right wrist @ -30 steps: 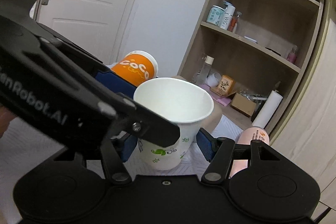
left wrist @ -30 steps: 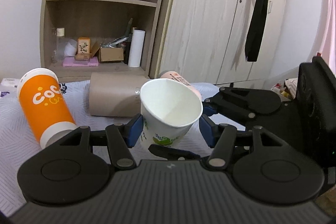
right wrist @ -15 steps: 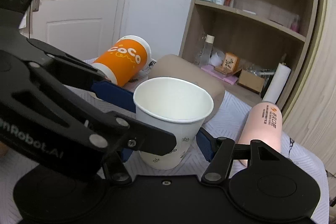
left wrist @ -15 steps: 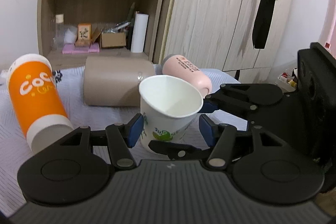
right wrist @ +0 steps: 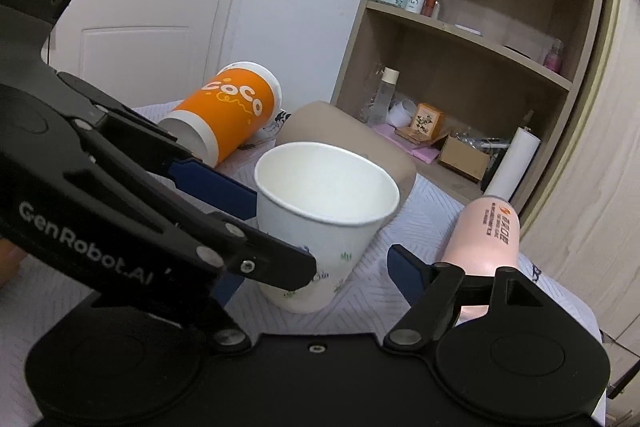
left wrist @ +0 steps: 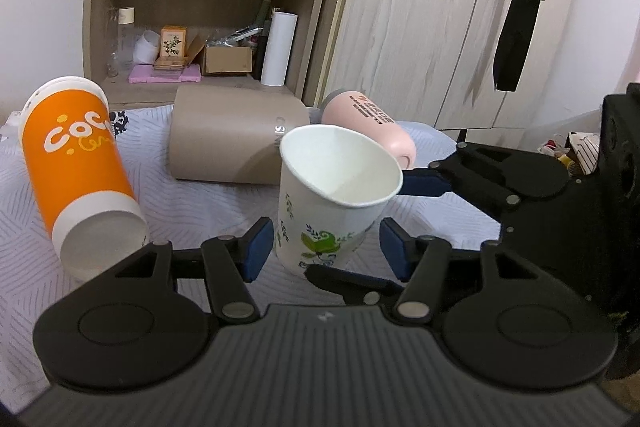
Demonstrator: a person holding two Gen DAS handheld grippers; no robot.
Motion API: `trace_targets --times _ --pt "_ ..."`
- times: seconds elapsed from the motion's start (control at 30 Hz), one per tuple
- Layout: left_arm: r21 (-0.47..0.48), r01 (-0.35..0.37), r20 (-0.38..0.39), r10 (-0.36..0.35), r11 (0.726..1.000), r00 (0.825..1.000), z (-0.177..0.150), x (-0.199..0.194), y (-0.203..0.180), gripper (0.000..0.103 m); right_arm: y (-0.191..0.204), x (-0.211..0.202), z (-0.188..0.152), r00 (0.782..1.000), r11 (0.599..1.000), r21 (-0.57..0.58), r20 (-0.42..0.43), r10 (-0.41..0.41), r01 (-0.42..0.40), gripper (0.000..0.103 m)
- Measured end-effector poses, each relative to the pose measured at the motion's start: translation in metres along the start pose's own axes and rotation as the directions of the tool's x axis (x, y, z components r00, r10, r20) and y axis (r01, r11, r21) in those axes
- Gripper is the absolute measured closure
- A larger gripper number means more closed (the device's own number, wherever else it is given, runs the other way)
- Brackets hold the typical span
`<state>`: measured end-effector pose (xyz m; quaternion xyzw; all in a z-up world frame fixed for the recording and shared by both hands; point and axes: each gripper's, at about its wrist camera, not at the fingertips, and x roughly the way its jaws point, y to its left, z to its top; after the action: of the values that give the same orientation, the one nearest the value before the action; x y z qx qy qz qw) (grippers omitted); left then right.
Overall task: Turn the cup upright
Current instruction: 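Open the right gripper and pull it back from the cup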
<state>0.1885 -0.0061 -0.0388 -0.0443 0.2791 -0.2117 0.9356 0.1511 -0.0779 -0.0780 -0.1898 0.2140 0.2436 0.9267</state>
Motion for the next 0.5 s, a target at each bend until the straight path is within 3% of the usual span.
trace_targets --times 0.27,0.5 --pt "-0.037 -0.009 -0.005 0.009 0.999 1.0 -0.009 -0.02 -0.003 0.043 -0.007 -0.024 -0.014 1.0 0.994 0.106 -0.022 -0.006 0.008 0.022" --pt "-0.066 -0.106 -0.014 0.105 0.992 0.994 -0.008 -0.054 -0.014 0.043 -0.005 -0.061 -0.023 0.999 0.972 0.232 0.002 -0.038 0.036 0.022"
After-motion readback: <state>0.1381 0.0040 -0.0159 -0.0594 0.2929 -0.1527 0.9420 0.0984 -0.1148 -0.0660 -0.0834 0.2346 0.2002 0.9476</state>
